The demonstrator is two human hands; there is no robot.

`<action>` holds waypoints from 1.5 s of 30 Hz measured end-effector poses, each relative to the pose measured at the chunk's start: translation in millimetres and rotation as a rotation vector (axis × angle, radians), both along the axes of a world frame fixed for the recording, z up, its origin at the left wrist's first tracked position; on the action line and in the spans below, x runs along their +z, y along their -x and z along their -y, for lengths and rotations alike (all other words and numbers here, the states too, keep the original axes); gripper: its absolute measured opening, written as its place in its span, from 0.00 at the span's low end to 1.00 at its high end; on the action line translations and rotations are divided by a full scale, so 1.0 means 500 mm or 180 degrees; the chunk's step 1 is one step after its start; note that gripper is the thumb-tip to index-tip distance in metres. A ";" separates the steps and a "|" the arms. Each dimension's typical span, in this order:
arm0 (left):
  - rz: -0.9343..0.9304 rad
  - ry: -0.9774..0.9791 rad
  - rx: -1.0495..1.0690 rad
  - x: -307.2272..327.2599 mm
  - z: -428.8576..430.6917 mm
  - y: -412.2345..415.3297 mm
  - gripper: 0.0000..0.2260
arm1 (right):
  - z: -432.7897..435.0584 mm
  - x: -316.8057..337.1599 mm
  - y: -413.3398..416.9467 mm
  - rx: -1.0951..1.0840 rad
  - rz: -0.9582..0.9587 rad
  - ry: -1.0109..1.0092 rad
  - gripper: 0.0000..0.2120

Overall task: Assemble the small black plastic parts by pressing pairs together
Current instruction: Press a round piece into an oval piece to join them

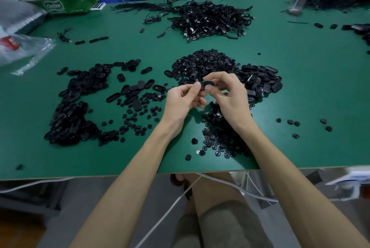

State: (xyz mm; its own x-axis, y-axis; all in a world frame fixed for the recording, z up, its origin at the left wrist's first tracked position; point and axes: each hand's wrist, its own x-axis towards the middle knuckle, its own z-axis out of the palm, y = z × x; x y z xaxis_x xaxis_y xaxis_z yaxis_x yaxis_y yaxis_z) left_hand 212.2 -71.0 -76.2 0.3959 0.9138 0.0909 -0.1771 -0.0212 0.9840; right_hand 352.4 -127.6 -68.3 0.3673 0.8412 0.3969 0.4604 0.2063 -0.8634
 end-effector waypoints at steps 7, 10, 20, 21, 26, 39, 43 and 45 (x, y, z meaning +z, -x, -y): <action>-0.0062 0.0028 0.0058 -0.008 -0.003 -0.002 0.13 | 0.001 -0.003 0.005 -0.0308 0.0618 -0.0268 0.06; -0.0073 0.0025 0.0061 -0.010 -0.005 -0.002 0.13 | 0.000 -0.004 0.007 -0.0340 0.0685 -0.0328 0.05; -0.0066 -0.0075 0.0059 -0.008 -0.003 -0.003 0.11 | -0.002 -0.002 0.004 -0.0377 0.0512 -0.0181 0.02; -0.0063 -0.0082 0.0061 -0.008 -0.003 -0.003 0.11 | -0.002 -0.002 0.003 -0.0378 0.0491 -0.0187 0.02; -0.0068 -0.0083 0.0089 -0.008 -0.003 -0.003 0.11 | -0.001 -0.003 0.002 -0.0399 0.0564 -0.0197 0.01; -0.0025 -0.0023 0.0087 -0.005 -0.001 -0.003 0.12 | -0.001 -0.002 0.004 -0.0420 0.0532 -0.0071 0.02; -0.0099 -0.0033 0.0119 -0.005 0.000 -0.005 0.10 | -0.002 -0.002 -0.001 -0.0320 0.0195 0.0034 0.03; -0.0212 -0.0087 0.0142 -0.005 0.001 -0.008 0.09 | -0.003 -0.003 -0.005 -0.0232 -0.0013 0.0120 0.07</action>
